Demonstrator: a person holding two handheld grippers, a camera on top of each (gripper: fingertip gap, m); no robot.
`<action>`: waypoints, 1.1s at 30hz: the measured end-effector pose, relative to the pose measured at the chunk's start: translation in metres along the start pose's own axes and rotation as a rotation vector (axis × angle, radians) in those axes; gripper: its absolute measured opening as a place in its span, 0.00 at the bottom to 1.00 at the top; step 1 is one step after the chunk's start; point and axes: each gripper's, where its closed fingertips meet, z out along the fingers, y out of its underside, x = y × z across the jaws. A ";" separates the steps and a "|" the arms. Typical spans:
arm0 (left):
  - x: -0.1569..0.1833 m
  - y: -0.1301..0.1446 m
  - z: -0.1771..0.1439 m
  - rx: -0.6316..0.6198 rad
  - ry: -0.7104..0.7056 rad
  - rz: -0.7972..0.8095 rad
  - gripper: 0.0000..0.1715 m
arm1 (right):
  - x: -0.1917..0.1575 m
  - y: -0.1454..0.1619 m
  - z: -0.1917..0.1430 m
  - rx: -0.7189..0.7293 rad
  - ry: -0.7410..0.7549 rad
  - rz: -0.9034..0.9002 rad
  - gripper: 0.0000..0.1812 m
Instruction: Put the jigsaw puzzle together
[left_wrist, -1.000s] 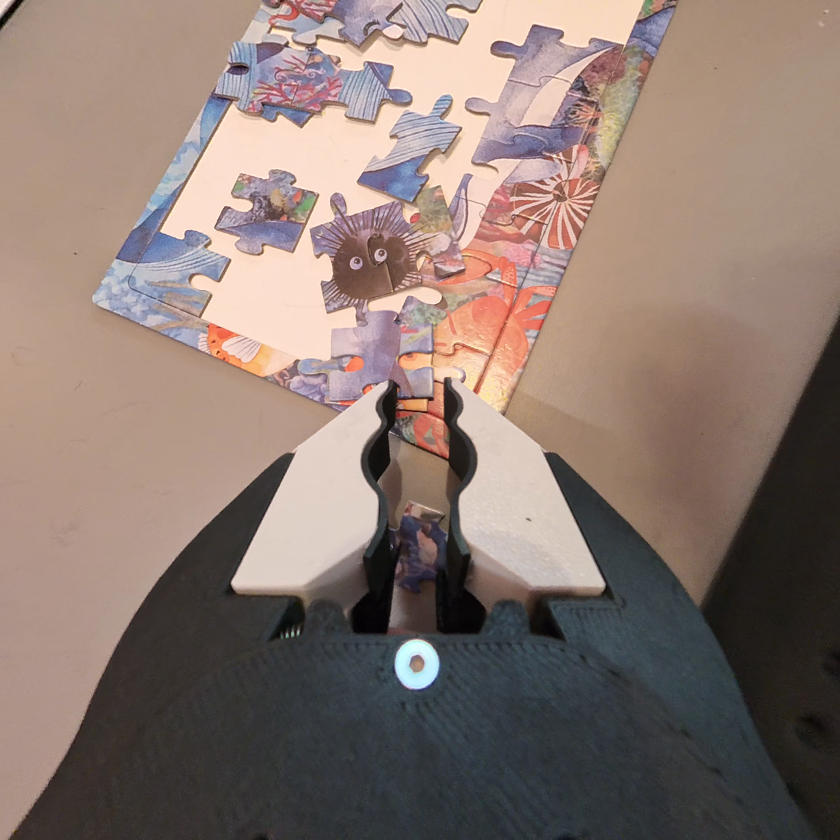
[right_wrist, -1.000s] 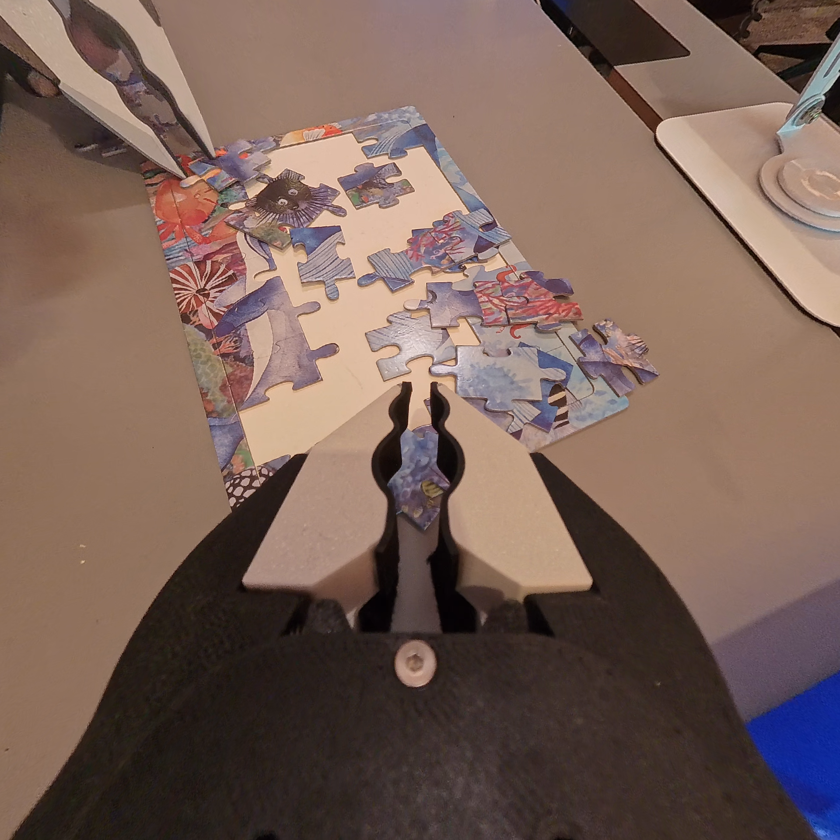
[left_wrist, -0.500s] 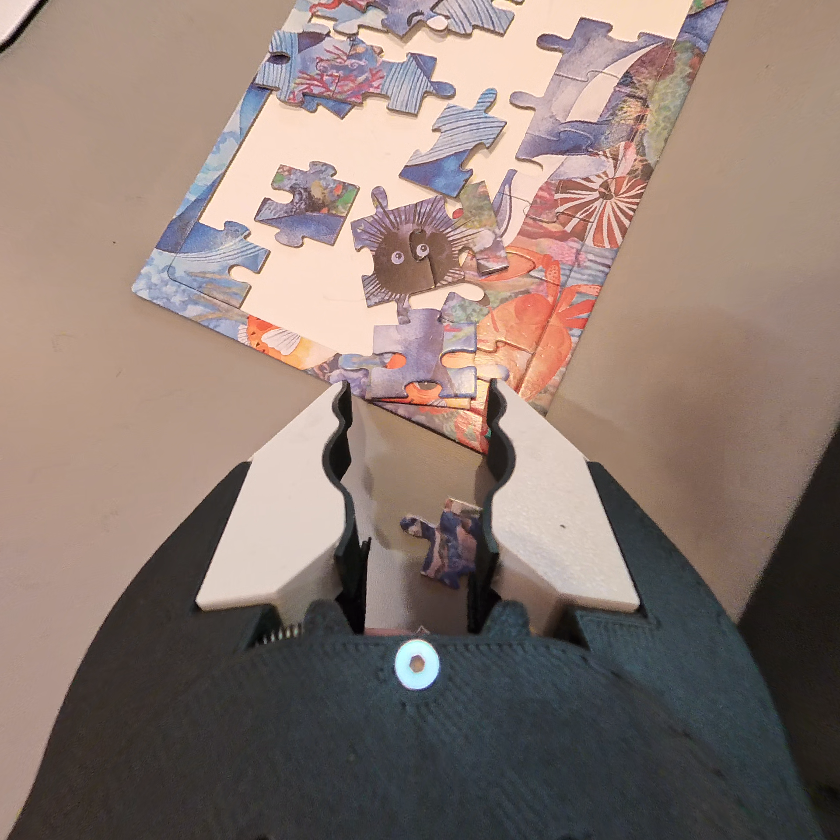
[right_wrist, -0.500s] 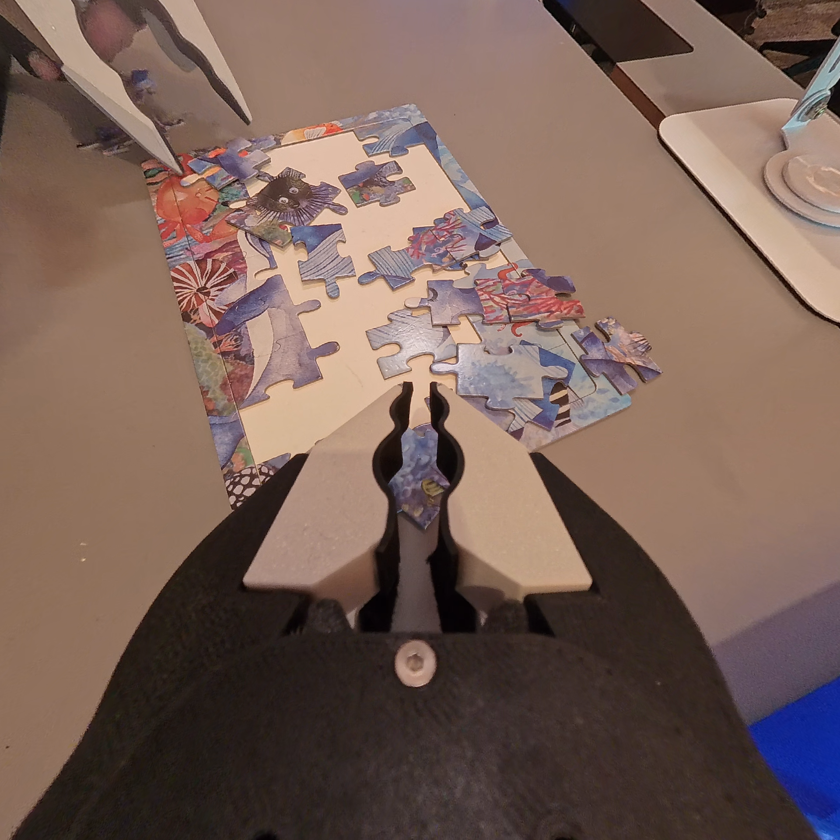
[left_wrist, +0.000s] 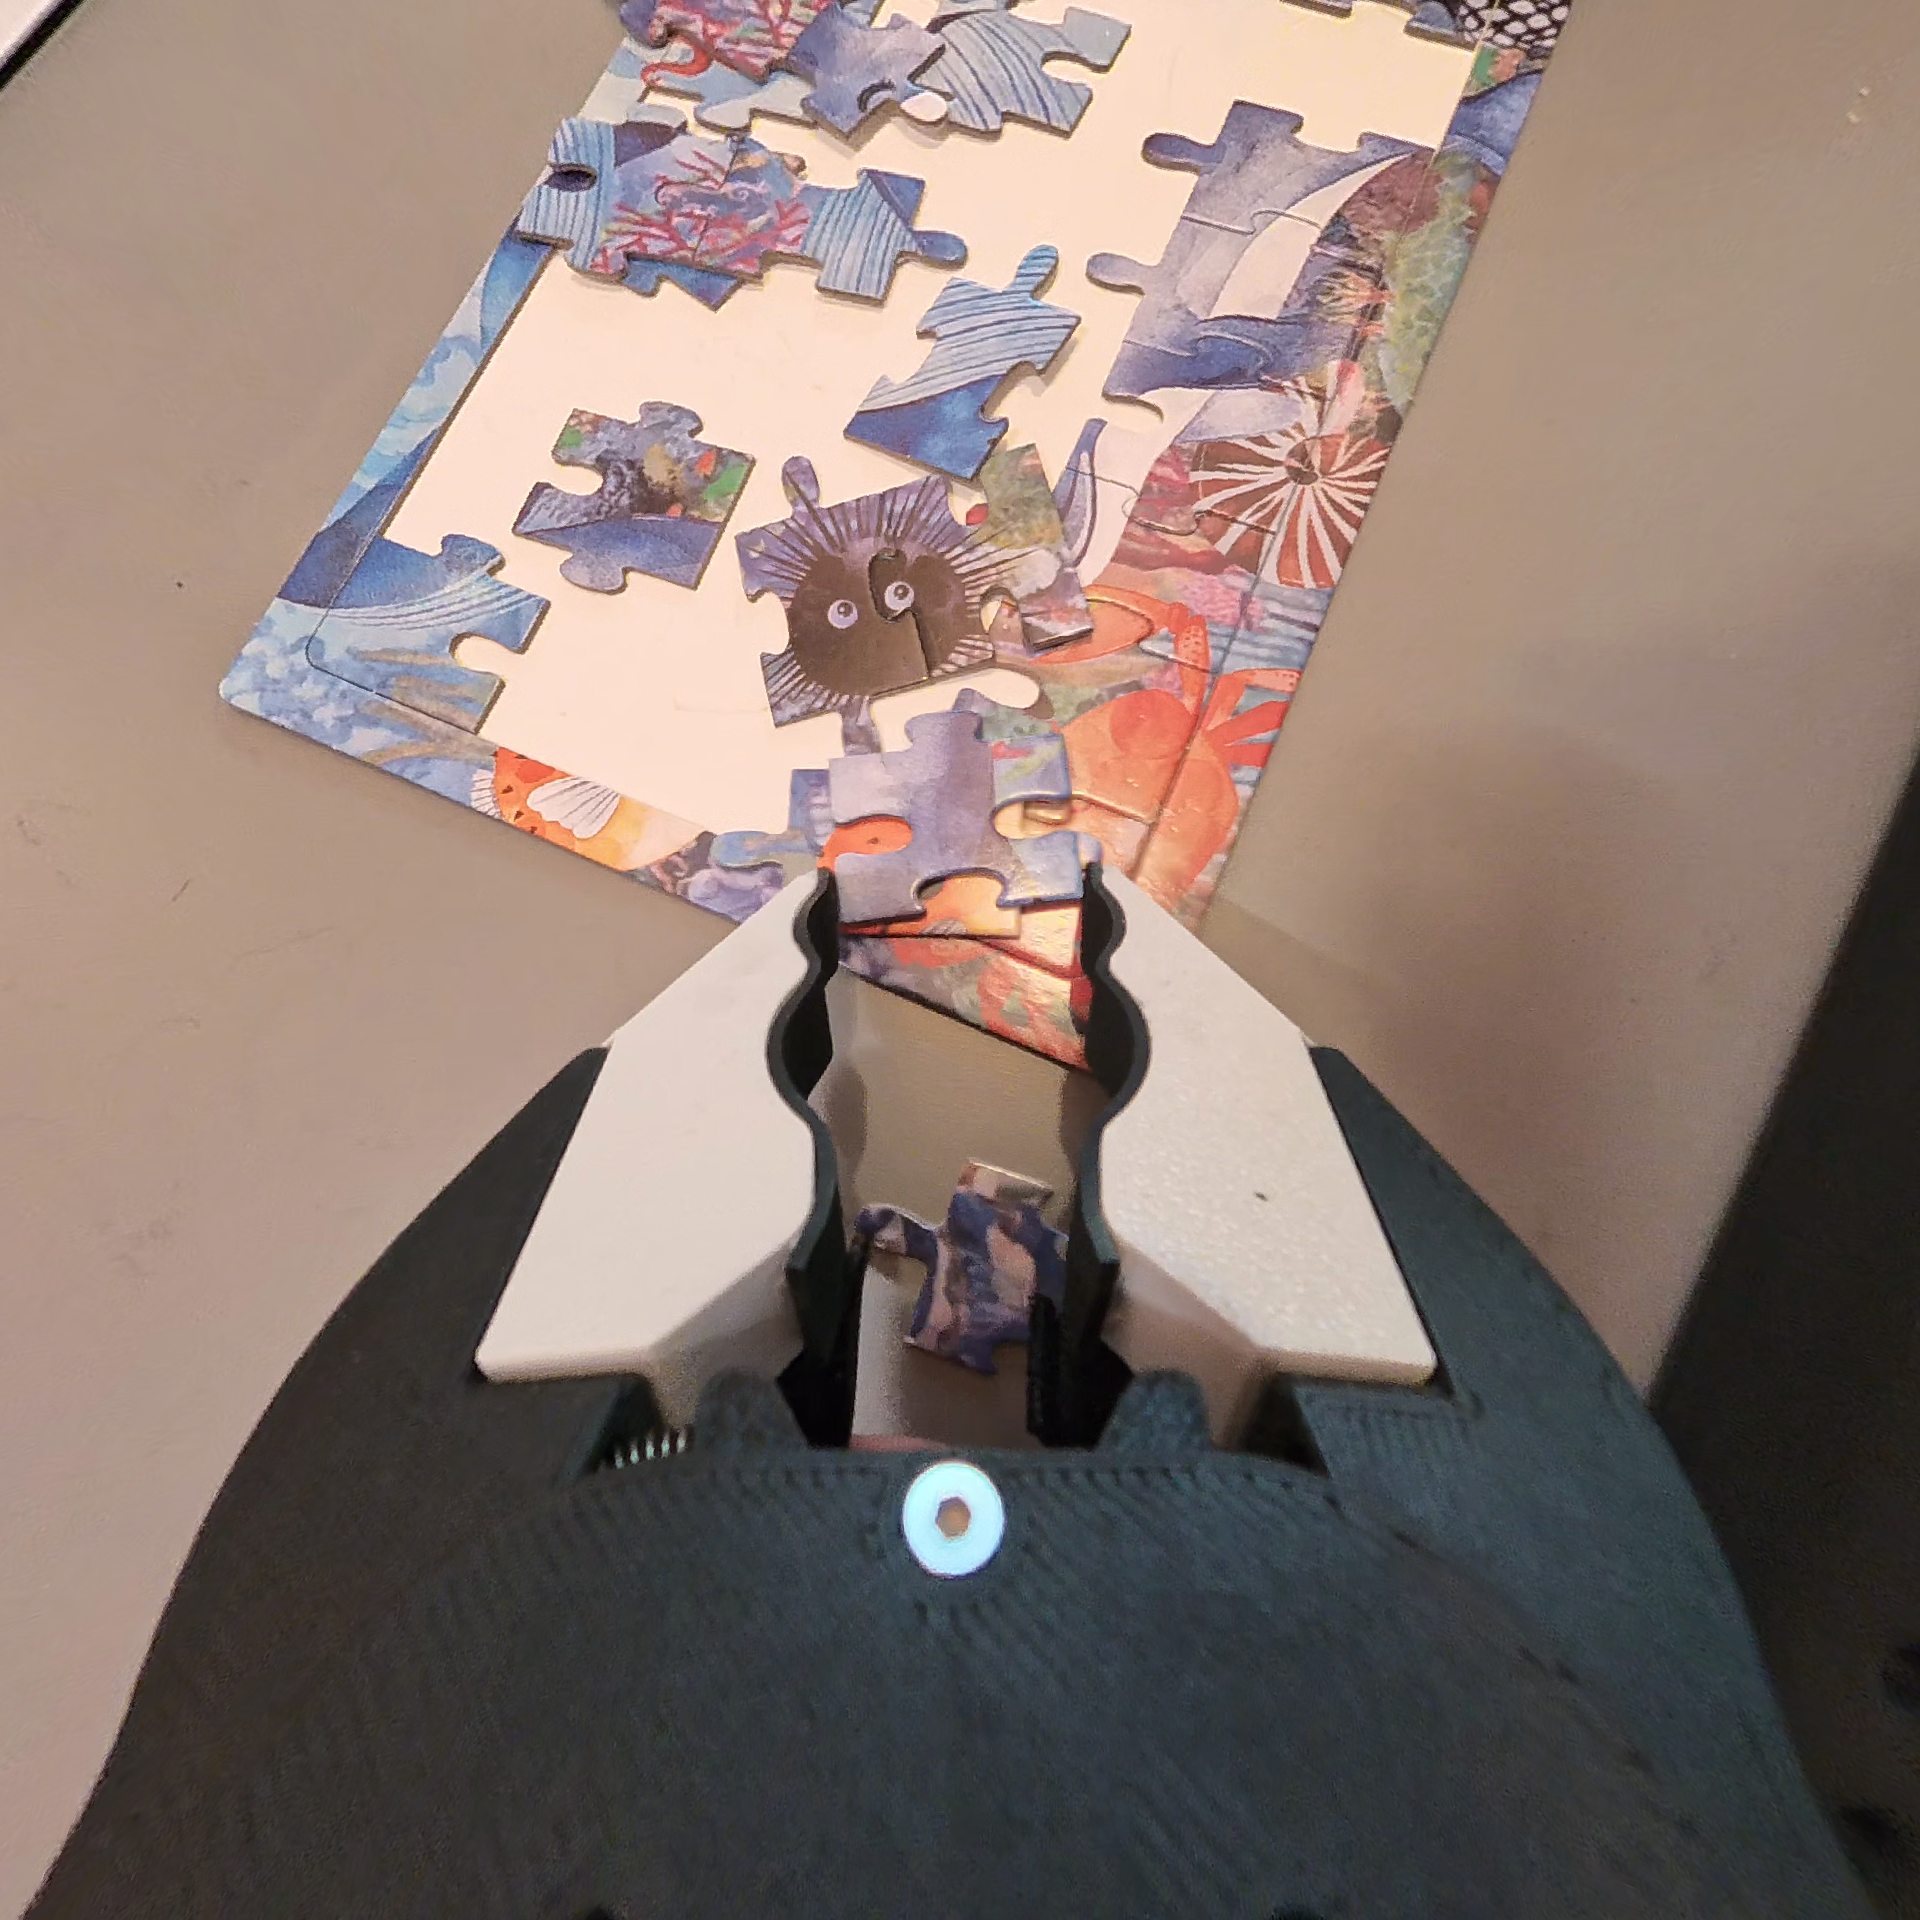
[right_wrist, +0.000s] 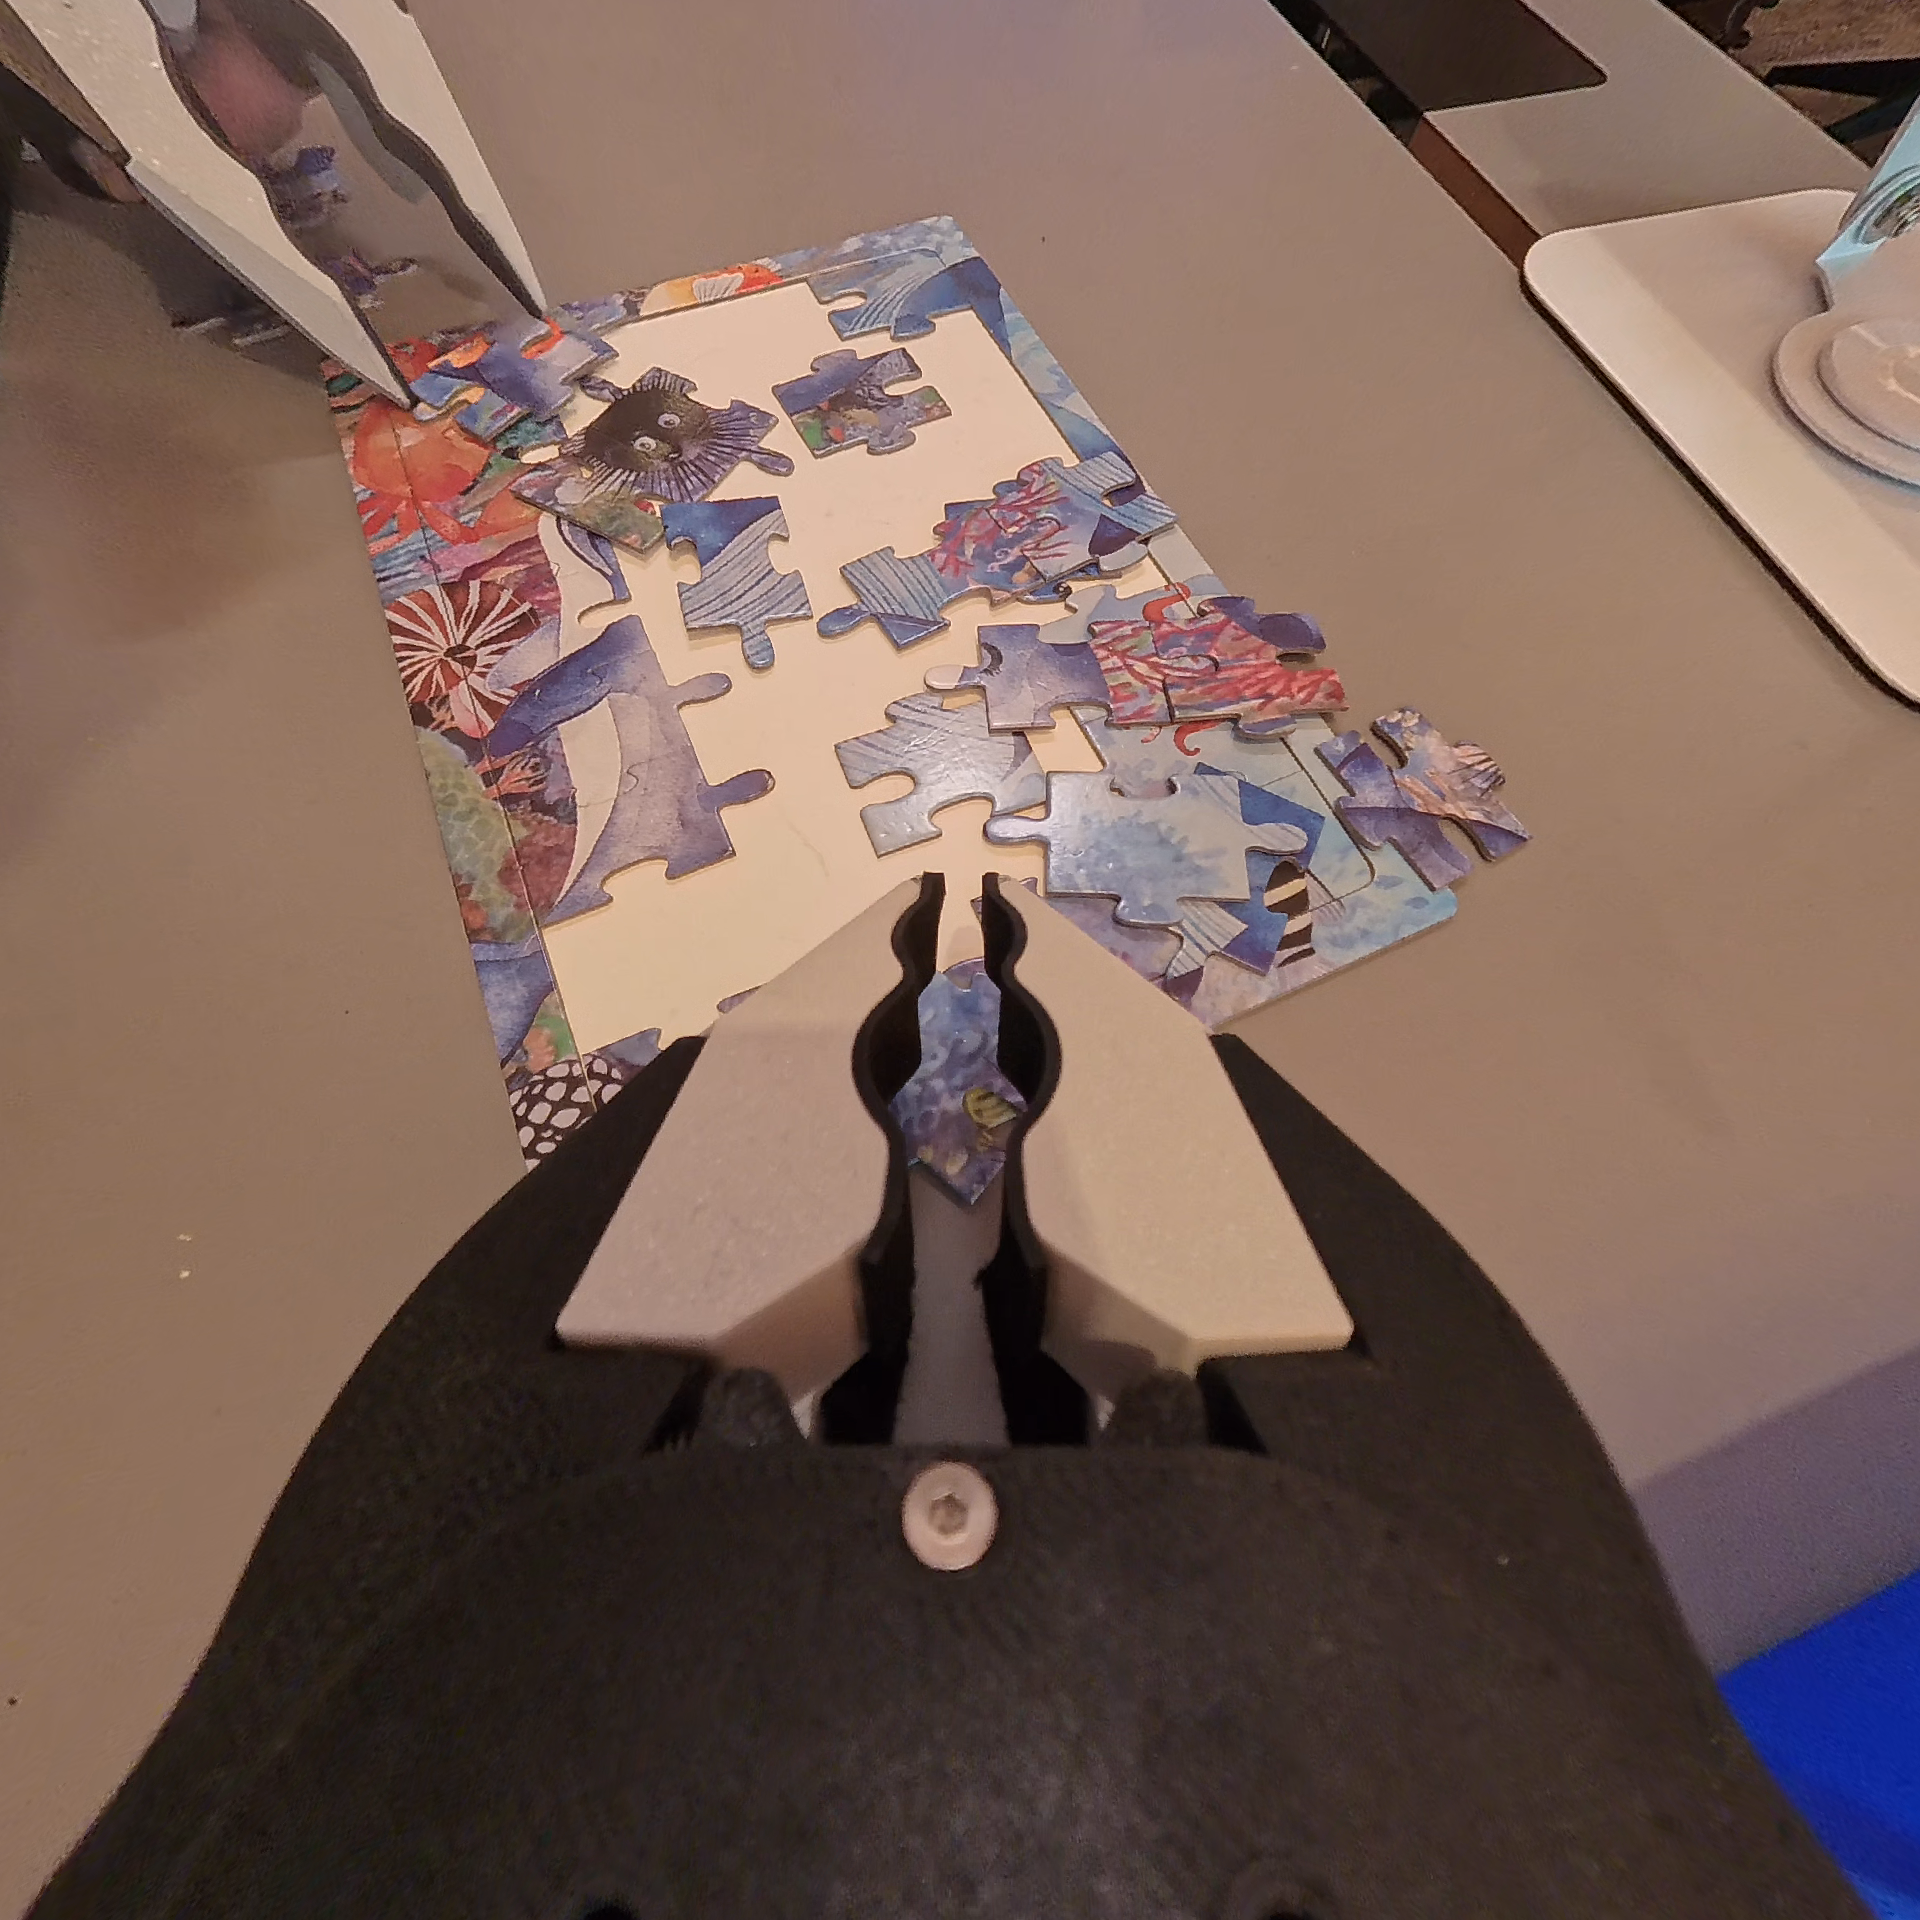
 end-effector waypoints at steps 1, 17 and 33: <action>0.002 0.000 -0.001 -0.001 0.004 0.008 0.26 | 0.000 0.000 0.000 0.000 0.000 -0.001 0.03; 0.058 -0.003 -0.014 0.031 0.119 0.107 0.26 | -0.002 0.000 0.001 -0.006 -0.007 -0.004 0.03; -0.004 -0.007 -0.019 0.024 -0.020 0.026 0.37 | -0.001 -0.001 -0.001 0.003 -0.005 -0.004 0.03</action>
